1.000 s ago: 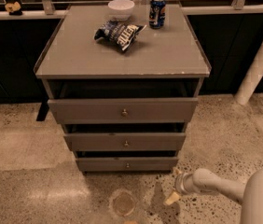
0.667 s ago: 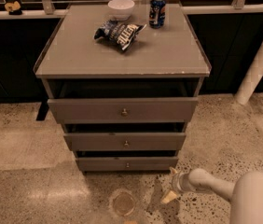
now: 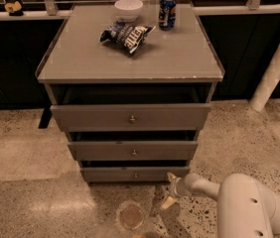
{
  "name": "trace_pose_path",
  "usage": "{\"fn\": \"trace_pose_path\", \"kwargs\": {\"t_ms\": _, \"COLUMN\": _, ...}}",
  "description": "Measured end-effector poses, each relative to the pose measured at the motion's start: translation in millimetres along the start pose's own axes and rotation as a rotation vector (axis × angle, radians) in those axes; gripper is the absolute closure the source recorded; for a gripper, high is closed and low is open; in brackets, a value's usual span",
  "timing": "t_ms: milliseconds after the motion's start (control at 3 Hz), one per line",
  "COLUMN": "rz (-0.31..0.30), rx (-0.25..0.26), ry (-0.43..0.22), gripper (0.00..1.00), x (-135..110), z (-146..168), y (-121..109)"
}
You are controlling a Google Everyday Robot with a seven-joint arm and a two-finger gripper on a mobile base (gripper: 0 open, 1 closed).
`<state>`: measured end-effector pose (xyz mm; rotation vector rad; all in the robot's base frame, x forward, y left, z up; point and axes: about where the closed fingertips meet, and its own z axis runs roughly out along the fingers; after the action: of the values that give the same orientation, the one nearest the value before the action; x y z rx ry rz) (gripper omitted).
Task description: Open bottom drawer
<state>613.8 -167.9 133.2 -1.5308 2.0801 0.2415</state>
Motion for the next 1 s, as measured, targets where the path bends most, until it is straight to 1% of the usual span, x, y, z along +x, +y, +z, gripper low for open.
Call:
{"fn": "trace_pose_path", "kwargs": {"t_ms": 333, "rz": -0.010, "rx": 0.001, "ry": -0.001, "gripper": 0.00, "x": -5.9, "z": 5.0, "y": -2.5}}
{"fn": "trace_pose_path", "kwargs": {"t_ms": 667, "rz": -0.025, "rx": 0.007, "ry": 0.003, "gripper": 0.00, "x": -13.8, "z": -0.9, "y": -1.9}}
{"fn": "trace_pose_path", "kwargs": {"t_ms": 1000, "rz": -0.066, "rx": 0.027, "ry": 0.010, "gripper": 0.00, "x": -32.7, "z": -16.1, "y": -5.1}}
